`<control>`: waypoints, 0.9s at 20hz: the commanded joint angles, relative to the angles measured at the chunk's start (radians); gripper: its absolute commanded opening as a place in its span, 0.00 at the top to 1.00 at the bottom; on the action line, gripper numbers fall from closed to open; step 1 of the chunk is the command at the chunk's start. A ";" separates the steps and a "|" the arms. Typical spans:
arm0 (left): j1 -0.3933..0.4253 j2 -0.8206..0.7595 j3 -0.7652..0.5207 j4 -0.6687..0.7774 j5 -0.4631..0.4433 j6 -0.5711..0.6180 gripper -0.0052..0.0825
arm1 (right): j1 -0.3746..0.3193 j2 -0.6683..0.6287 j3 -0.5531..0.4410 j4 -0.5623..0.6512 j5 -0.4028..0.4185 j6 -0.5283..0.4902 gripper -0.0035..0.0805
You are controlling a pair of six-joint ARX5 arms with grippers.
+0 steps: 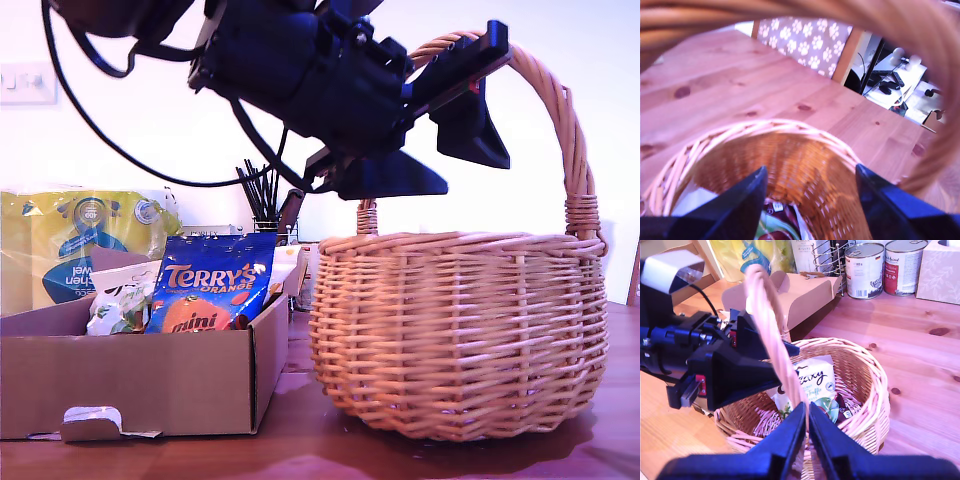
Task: Move the bags of Easter eggs from the cardboard box on the left into the woven basket on the right side.
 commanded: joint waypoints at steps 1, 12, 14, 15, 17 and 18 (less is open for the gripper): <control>-0.004 -0.027 -0.002 -0.040 0.010 0.030 0.69 | 0.005 -0.002 0.019 0.006 -0.005 -0.003 0.97; 0.073 -0.329 -0.019 -0.578 -0.001 0.222 0.97 | 0.005 -0.002 0.019 -0.006 -0.004 -0.027 0.97; 0.126 -0.394 -0.068 -0.592 -0.001 0.246 0.97 | 0.005 -0.002 0.019 -0.010 -0.004 -0.027 0.97; 0.160 -0.428 -0.096 -0.597 0.000 0.253 0.97 | 0.005 -0.002 0.019 -0.010 -0.004 -0.027 0.97; 0.247 -0.500 -0.153 -0.608 0.036 0.303 0.97 | 0.005 -0.002 0.019 -0.010 -0.004 -0.027 0.97; 0.297 -0.532 -0.174 -0.615 0.082 0.348 0.97 | 0.005 -0.002 0.019 -0.010 -0.004 -0.027 0.97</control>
